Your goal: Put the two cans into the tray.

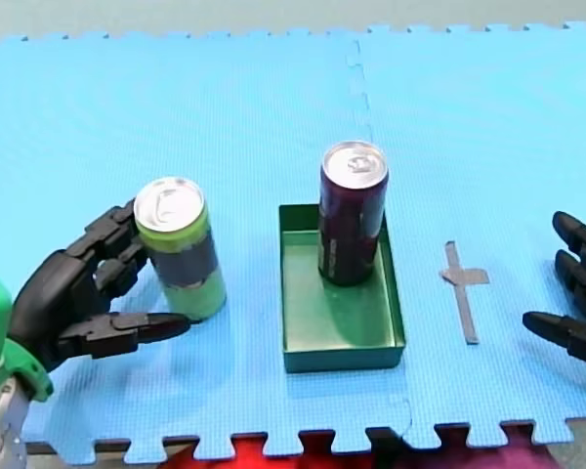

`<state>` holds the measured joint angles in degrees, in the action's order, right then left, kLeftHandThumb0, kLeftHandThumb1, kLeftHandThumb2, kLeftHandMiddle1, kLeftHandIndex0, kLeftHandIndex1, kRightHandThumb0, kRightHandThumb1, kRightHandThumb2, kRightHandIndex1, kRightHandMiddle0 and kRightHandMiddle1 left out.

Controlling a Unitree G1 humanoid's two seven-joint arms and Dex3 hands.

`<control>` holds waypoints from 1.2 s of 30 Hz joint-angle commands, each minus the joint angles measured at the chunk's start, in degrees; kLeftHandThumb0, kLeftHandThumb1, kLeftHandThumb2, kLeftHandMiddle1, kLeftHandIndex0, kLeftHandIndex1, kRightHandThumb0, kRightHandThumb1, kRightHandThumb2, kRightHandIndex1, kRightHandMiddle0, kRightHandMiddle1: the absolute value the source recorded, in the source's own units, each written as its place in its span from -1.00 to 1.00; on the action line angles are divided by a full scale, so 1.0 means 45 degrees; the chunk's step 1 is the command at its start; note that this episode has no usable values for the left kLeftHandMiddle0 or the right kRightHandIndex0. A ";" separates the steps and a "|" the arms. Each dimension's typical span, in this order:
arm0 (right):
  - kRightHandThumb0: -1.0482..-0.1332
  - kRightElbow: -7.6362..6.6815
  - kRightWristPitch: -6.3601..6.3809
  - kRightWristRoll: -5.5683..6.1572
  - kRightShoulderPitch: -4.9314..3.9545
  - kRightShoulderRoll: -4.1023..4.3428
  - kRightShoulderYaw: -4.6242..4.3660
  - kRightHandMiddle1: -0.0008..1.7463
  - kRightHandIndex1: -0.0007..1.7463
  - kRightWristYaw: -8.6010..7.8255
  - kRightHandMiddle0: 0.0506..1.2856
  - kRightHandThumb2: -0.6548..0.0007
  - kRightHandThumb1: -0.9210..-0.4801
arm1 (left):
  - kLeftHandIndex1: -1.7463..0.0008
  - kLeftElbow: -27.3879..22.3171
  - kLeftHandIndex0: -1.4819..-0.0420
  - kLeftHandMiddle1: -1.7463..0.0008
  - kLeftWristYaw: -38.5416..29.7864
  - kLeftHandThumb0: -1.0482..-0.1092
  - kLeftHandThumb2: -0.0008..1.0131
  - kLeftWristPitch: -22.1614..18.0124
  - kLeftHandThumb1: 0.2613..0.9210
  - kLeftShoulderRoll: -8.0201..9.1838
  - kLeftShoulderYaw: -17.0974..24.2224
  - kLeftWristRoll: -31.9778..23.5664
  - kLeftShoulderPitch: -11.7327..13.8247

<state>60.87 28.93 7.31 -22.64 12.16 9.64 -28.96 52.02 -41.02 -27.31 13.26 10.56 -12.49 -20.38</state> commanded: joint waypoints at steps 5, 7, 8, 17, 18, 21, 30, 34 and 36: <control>-0.87 0.0144 0.0095 -0.0133 -0.0092 0.0054 -0.0051 -1.00 -0.99 0.0194 -0.80 0.99 -0.59 | 0.99 -0.0826 0.80 1.00 0.0250 -1.00 -0.93 -0.0206 0.50 0.0042 -0.0240 0.0194 0.0361; -0.88 0.0207 0.0126 -0.0178 -0.0123 0.0070 -0.0068 -1.00 -0.99 0.0223 -0.80 0.99 -0.60 | 0.98 -0.1099 0.78 1.00 0.0416 -1.00 -0.93 -0.0203 0.56 0.0023 -0.0323 0.0265 0.0463; -0.88 0.0248 0.0154 -0.0197 -0.0135 0.0073 -0.0076 -1.00 -0.99 0.0231 -0.80 0.99 -0.60 | 0.98 -0.1225 0.78 1.00 0.0489 -1.00 -0.93 -0.0186 0.57 0.0026 -0.0366 0.0295 0.0509; -0.92 0.0567 0.0480 -0.0356 -0.0179 0.0043 -0.0167 -1.00 -1.00 0.0343 -0.80 0.99 -0.65 | 0.98 -0.1414 0.75 1.00 0.1158 -1.00 -0.92 -0.0615 0.81 -0.0025 -0.0562 0.0573 0.0531; -0.92 0.0588 0.0508 -0.0367 -0.0178 0.0044 -0.0176 -1.00 -1.00 0.0346 -0.80 0.99 -0.65 | 0.98 -0.1301 0.75 1.00 0.1236 -1.00 -0.92 -0.0788 0.82 -0.0029 -0.0563 0.0613 0.0489; -0.93 0.0642 0.0572 -0.0372 -0.0167 0.0029 -0.0186 -1.00 -1.00 0.0335 -0.80 0.99 -0.67 | 0.99 -0.0877 0.75 1.00 0.1496 -1.00 -0.92 -0.1272 0.87 -0.0021 -0.0587 0.0783 0.0321; -0.92 0.0779 0.0454 -0.0118 -0.0160 -0.0022 -0.0062 -1.00 -1.00 -0.0032 -0.79 0.99 -0.69 | 1.00 0.0293 0.76 1.00 0.1702 -1.00 -0.91 -0.1997 1.00 -0.0168 -0.0557 0.0811 -0.0325; -0.92 0.0788 0.0443 -0.0050 -0.0124 -0.0034 -0.0017 -1.00 -0.99 -0.0126 -0.79 1.00 -0.68 | 1.00 0.0623 0.76 0.99 0.1525 -1.00 -0.91 -0.2035 1.00 -0.0307 -0.0471 0.0606 -0.0533; -0.91 0.0812 0.0411 -0.0006 -0.0118 -0.0029 0.0012 -1.00 -0.99 -0.0189 -0.78 1.00 -0.68 | 1.00 0.0757 0.76 0.99 0.1394 -1.00 -0.91 -0.2037 1.00 -0.0326 -0.0422 0.0501 -0.0597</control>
<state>64.24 31.34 7.18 -23.52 11.96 9.54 -29.65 54.96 -34.48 -36.28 11.77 8.36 -9.81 -22.62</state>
